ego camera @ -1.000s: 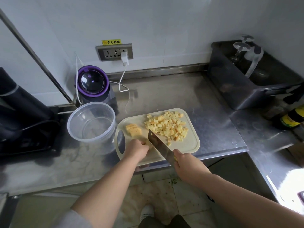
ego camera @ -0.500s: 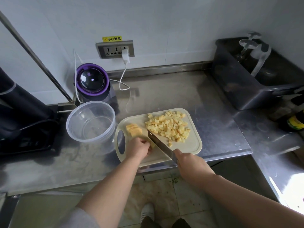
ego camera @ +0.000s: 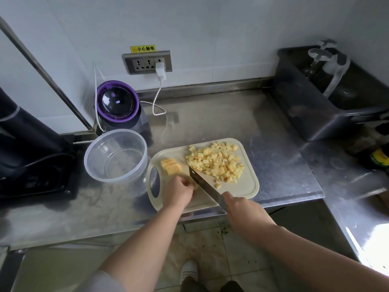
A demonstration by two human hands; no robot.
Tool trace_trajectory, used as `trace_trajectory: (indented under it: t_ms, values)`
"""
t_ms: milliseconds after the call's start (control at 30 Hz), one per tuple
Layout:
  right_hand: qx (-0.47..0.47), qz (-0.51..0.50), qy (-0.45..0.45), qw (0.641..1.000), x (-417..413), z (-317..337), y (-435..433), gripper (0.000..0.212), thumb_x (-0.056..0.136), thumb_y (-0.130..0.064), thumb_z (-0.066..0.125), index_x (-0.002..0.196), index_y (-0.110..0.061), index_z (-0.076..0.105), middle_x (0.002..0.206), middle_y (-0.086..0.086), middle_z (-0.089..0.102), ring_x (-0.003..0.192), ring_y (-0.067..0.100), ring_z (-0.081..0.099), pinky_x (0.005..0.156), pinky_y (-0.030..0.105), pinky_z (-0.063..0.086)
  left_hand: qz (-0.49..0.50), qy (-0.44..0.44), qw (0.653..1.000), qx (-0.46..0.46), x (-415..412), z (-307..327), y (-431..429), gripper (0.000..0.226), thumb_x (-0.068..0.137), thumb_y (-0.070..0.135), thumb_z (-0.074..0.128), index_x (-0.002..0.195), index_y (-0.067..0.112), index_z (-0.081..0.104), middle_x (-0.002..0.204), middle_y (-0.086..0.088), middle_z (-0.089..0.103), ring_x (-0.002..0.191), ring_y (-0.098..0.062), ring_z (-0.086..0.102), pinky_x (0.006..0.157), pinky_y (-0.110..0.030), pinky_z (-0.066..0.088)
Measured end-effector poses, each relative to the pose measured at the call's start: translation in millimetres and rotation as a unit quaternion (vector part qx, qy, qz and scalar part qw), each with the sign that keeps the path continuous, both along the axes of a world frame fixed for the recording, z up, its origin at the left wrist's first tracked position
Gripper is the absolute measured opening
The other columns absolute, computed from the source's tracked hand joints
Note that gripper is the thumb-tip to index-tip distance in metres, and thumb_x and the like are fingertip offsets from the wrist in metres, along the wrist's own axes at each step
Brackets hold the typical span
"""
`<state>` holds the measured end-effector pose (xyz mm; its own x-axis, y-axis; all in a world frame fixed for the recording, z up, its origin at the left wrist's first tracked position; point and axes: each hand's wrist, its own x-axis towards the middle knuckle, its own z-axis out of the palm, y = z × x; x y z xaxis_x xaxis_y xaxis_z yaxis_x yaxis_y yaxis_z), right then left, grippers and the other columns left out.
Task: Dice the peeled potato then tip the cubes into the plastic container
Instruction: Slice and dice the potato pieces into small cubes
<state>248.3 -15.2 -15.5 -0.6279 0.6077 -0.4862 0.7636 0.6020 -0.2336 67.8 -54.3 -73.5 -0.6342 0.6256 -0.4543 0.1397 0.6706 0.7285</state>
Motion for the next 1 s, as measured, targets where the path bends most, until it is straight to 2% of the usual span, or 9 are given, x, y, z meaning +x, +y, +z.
trace_trajectory:
  t_ms: [100, 233, 367, 533, 700, 767, 900, 1000]
  values:
    - [0.002, 0.011, 0.0, 1.0, 0.0, -0.1, -1.4, 0.034, 0.096, -0.003, 0.041, 0.124, -0.021, 0.037, 0.075, -0.003, 0.049, 0.057, 0.011, 0.049, 0.046, 0.021, 0.036, 0.015, -0.003, 1.0, 0.001, 0.6, -1.7, 0.7, 0.023, 0.086, 0.02, 0.064, 0.066, 0.03, 0.057, 0.078, -0.003, 0.071, 0.08, -0.025, 0.069, 0.075, -0.045, 0.059]
    - [0.01, 0.031, -0.012, 0.999, 1.3, 0.6, 1.0, 0.041, 0.092, 0.001, 0.038, 0.127, -0.02, 0.036, 0.09, 0.005, 0.06, 0.07, 0.022, 0.06, 0.06, 0.034, 0.049, 0.025, -0.012, 1.0, 0.001, -0.2, -0.8, 2.4, 0.021, 0.085, 0.018, 0.063, 0.068, 0.027, 0.057, 0.079, -0.005, 0.07, 0.081, -0.026, 0.068, 0.075, -0.045, 0.059]
    - [0.011, 0.054, -0.013, 0.998, 1.9, 1.4, 5.2, 0.046, 0.092, 0.0, 0.041, 0.133, -0.02, 0.034, 0.094, 0.002, 0.058, 0.075, 0.021, 0.061, 0.066, 0.034, 0.053, 0.021, -0.01, 1.0, -0.003, -1.0, -0.1, 2.8, 0.02, 0.084, 0.017, 0.063, 0.07, 0.028, 0.055, 0.082, -0.003, 0.07, 0.084, -0.024, 0.068, 0.076, -0.044, 0.059]
    - [0.017, 0.032, 0.001, 0.999, 0.5, 7.5, 11.9, 0.036, 0.095, -0.003, 0.041, 0.125, -0.021, 0.036, 0.084, 0.003, 0.059, 0.068, 0.021, 0.061, 0.062, 0.035, 0.052, 0.02, -0.032, 0.999, 0.008, -0.7, 1.4, 1.6, 0.015, 0.084, 0.018, 0.062, 0.07, 0.024, 0.063, 0.078, -0.004, 0.07, 0.08, -0.024, 0.069, 0.076, -0.044, 0.059]
    - [0.027, 0.052, 0.006, 0.998, -4.6, 11.2, 2.7, 0.036, 0.092, 0.002, 0.039, 0.122, -0.018, 0.037, 0.076, 0.0, 0.05, 0.058, 0.018, 0.048, 0.05, 0.028, 0.036, 0.038, -0.062, 0.997, -0.004, -2.0, -1.8, 2.0, 0.018, 0.083, 0.009, 0.061, 0.066, 0.013, 0.066, 0.072, -0.009, 0.071, 0.079, -0.029, 0.07, 0.08, -0.048, 0.058]
    - [0.025, 0.05, 0.002, 0.998, -5.6, 11.7, 0.2, 0.038, 0.09, 0.004, 0.04, 0.122, -0.018, 0.037, 0.076, 0.0, 0.05, 0.058, 0.017, 0.047, 0.052, 0.029, 0.04, 0.041, -0.066, 0.997, -0.003, -2.5, -3.5, 2.2, 0.014, 0.081, 0.012, 0.064, 0.068, 0.013, 0.067, 0.074, -0.009, 0.071, 0.08, -0.03, 0.07, 0.08, -0.048, 0.058]
    - [0.016, 0.041, 0.001, 0.999, -5.9, 10.8, -1.3, 0.04, 0.091, 0.003, 0.043, 0.124, -0.019, 0.037, 0.086, 0.003, 0.059, 0.068, 0.02, 0.059, 0.06, 0.033, 0.051, 0.037, -0.058, 0.998, -0.002, -3.1, -4.9, 2.4, 0.009, 0.08, 0.017, 0.067, 0.071, 0.014, 0.068, 0.073, -0.007, 0.071, 0.078, -0.028, 0.07, 0.077, -0.048, 0.058]
    - [0.009, 0.039, 0.009, 0.999, -6.1, 10.8, -2.9, 0.041, 0.092, 0.002, 0.043, 0.127, -0.019, 0.036, 0.091, 0.004, 0.061, 0.067, 0.017, 0.057, 0.056, 0.028, 0.046, 0.036, -0.053, 0.998, -0.006, -3.0, -5.2, 3.0, 0.01, 0.08, 0.016, 0.067, 0.071, 0.014, 0.068, 0.074, -0.007, 0.071, 0.078, -0.028, 0.07, 0.078, -0.047, 0.058]
